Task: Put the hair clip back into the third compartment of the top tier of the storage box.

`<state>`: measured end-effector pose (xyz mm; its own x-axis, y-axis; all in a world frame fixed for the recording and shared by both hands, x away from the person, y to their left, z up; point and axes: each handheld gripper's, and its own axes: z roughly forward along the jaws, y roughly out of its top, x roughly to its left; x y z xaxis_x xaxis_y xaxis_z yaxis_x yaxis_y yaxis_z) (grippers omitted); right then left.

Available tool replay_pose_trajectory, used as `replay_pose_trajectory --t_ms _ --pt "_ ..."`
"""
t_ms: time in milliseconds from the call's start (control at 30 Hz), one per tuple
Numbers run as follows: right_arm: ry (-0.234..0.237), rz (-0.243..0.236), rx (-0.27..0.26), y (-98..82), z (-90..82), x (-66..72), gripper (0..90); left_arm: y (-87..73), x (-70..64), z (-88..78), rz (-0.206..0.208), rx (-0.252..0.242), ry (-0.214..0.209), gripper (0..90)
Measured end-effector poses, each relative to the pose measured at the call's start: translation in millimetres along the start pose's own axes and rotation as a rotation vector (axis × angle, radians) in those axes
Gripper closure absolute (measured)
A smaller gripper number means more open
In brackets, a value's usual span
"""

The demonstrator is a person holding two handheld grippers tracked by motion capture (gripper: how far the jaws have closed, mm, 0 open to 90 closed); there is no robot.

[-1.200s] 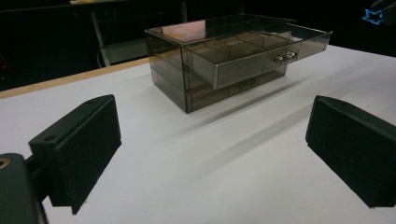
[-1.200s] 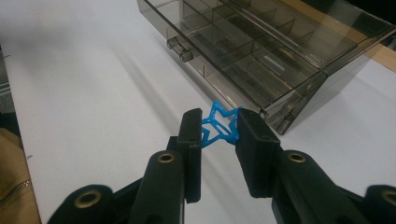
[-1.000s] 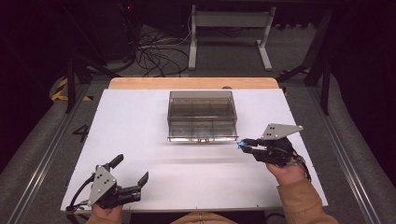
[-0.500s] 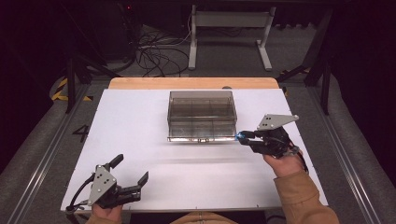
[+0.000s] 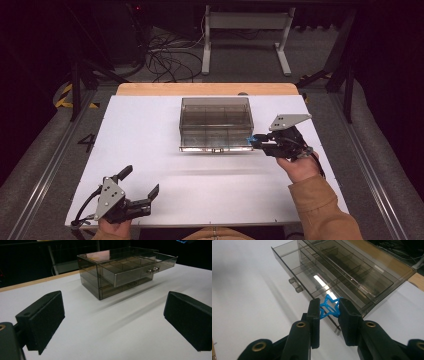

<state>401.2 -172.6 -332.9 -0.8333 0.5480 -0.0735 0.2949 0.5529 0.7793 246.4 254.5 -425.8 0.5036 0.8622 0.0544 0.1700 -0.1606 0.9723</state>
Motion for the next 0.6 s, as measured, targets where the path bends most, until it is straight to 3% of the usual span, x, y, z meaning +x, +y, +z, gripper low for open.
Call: replay_pose_trajectory --t_ms 600 --pt "0.003 0.019 0.069 15.0 28.5 -13.0 72.3 0.2 0.1 -0.4 0.004 0.000 0.000 4.0"
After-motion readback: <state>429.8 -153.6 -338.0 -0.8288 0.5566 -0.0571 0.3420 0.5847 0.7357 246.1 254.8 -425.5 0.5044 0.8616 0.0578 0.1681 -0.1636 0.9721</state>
